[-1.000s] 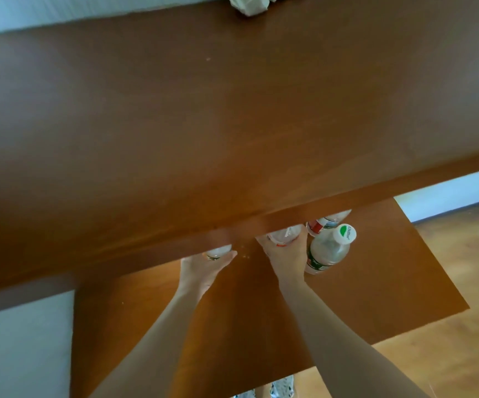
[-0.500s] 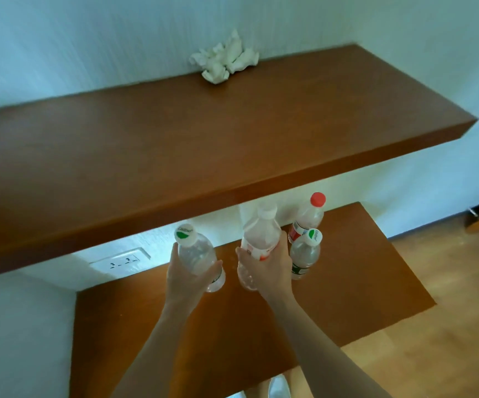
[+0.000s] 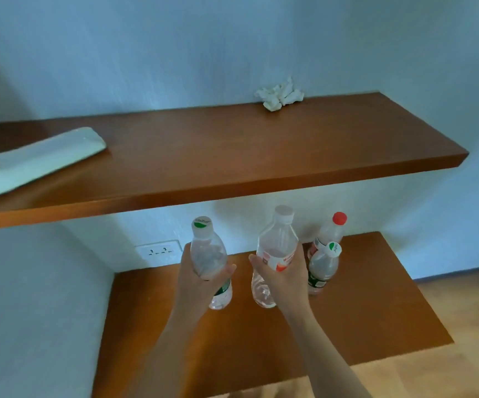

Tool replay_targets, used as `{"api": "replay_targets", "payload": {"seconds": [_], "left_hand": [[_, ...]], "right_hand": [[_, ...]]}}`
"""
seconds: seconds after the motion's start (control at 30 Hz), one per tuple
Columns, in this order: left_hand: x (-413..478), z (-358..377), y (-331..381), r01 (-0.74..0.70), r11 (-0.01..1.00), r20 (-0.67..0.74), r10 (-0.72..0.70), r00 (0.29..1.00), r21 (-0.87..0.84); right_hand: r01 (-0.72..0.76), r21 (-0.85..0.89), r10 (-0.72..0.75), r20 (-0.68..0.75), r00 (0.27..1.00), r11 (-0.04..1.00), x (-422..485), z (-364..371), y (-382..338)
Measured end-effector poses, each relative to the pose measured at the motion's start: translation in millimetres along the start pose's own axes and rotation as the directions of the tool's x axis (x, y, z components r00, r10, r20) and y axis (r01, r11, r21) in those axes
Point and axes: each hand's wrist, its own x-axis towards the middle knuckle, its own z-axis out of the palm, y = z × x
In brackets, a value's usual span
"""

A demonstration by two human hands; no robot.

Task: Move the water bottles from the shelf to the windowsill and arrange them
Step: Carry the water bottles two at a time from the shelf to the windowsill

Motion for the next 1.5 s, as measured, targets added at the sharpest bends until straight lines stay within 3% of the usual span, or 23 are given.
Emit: {"api": "replay_targets", "payload": {"seconds": [0.27, 0.37, 0.5, 0.57, 0.7, 0.93, 1.23, 1.37, 1.5], "left_hand": [[-41.6, -67.1, -3.5, 0.091, 0.996, -0.296, -0.082, 0.952, 0.017], [-71.4, -87.9, -2.2, 0.073, 0.997, -0.449, -0.053, 0.892, 0.029], [-122.3, -104.3, 1.3, 0.095, 0.995, -0.629, -0.048, 0.776, 0.042], [-154.0, -105.9, 4.8, 0.13, 0.991, -0.71, -0.068, 0.701, 0.033], [-224.4, -98.5, 6.5, 0.211, 0.977, -0.871, -0.1, 0.481, 0.005], [-345.6, -78.3, 15.0, 0.272, 0.955, -0.978, -0.157, 0.138, -0.115], [-507.5, -34.9, 21.9, 0.319, 0.91, -0.93, -0.156, -0.331, -0.266], [-569.1, -21.2, 23.3, 0.363, 0.885, -0.878, -0.097, -0.468, -0.291], [-628.4, -19.9, 21.2, 0.36, 0.876, -0.824, -0.073, -0.562, -0.323]], "right_hand": [[0.114, -0.022, -0.101, 0.317, 0.943, 0.993, -9.2, 71.7, -12.1], [0.125, 0.055, -0.135, 0.527, 0.839, 0.991, -19.8, 94.3, -16.2], [0.188, 0.139, -0.23, 0.706, 0.669, 0.972, -42.1, 111.6, -24.1], [0.189, 0.181, -0.258, 0.775, 0.577, 0.965, -60.3, 116.7, -28.5], [0.193, 0.257, -0.312, 0.876, 0.368, 0.947, -106.9, 118.4, -34.6], [0.121, 0.246, -0.248, 0.969, 0.001, 0.962, -205.8, 114.8, -31.4], [0.096, 0.251, -0.194, 0.896, -0.4, 0.963, -362.9, 85.7, -26.8], [0.134, 0.263, -0.149, 0.821, -0.551, 0.955, -430.7, 66.9, -25.2], [0.171, 0.315, -0.136, 0.752, -0.645, 0.933, -500.4, 55.3, -25.1]]}}
